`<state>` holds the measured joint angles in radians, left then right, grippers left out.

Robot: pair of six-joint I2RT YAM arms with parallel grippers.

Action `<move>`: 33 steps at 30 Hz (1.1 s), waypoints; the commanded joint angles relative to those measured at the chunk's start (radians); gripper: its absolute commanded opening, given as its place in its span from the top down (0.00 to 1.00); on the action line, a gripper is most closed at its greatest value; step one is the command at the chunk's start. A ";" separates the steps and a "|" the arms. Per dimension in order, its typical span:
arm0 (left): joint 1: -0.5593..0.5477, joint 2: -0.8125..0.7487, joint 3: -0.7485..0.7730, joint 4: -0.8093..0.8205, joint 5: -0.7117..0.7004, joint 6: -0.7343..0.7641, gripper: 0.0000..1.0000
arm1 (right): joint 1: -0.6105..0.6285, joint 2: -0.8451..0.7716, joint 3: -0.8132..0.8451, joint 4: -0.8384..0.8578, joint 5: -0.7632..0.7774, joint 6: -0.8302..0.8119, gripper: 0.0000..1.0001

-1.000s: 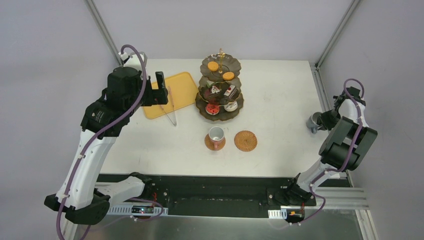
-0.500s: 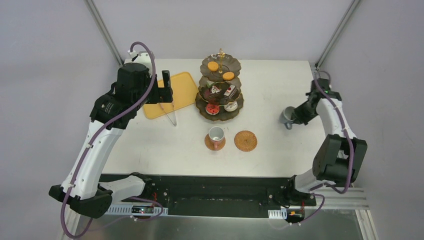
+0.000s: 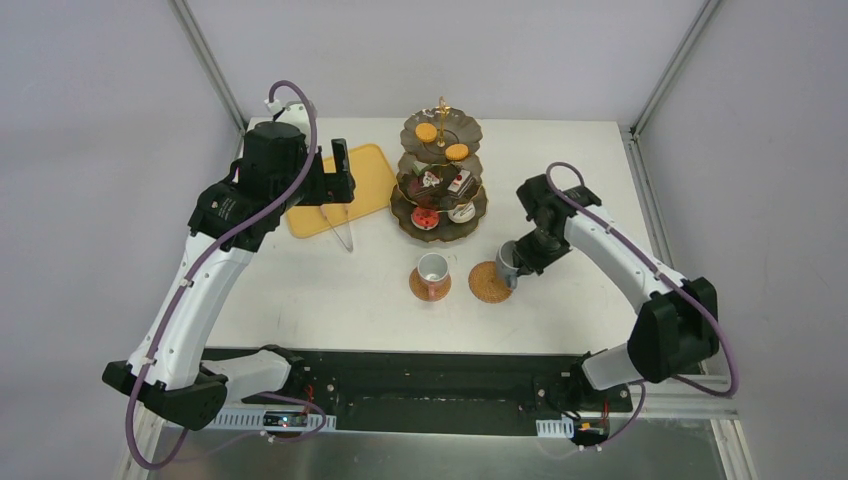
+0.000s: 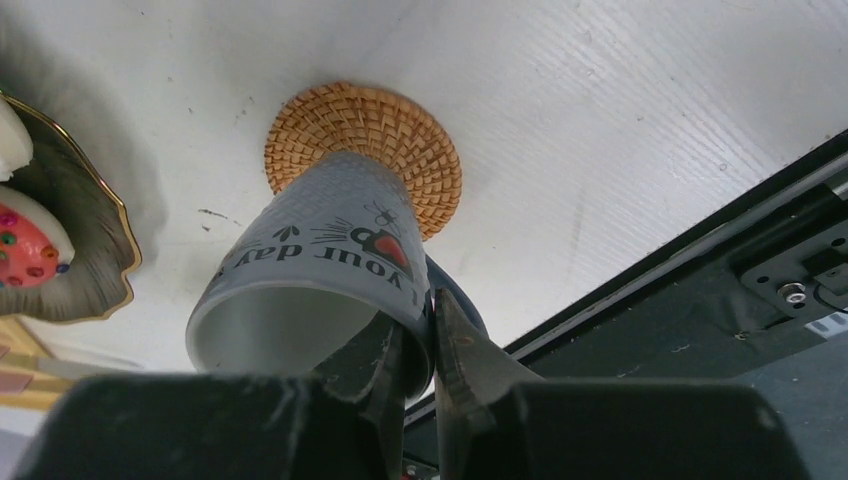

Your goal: Serve the afternoon tea

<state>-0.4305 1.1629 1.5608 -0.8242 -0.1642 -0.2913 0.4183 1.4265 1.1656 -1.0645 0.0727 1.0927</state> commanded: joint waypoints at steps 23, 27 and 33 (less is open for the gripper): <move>0.006 -0.035 0.016 0.005 -0.017 0.033 0.02 | 0.173 0.164 0.064 -0.013 0.121 0.172 1.00; 0.006 -0.037 0.012 0.006 -0.019 0.034 0.02 | 0.172 0.157 0.048 0.002 0.121 0.171 1.00; 0.006 -0.039 0.012 0.006 -0.020 0.031 0.02 | 0.173 0.166 0.038 0.011 0.118 0.162 1.00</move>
<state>-0.4305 1.1385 1.5608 -0.8265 -0.1677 -0.2749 0.5854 1.5982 1.2049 -1.0496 0.1905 1.2427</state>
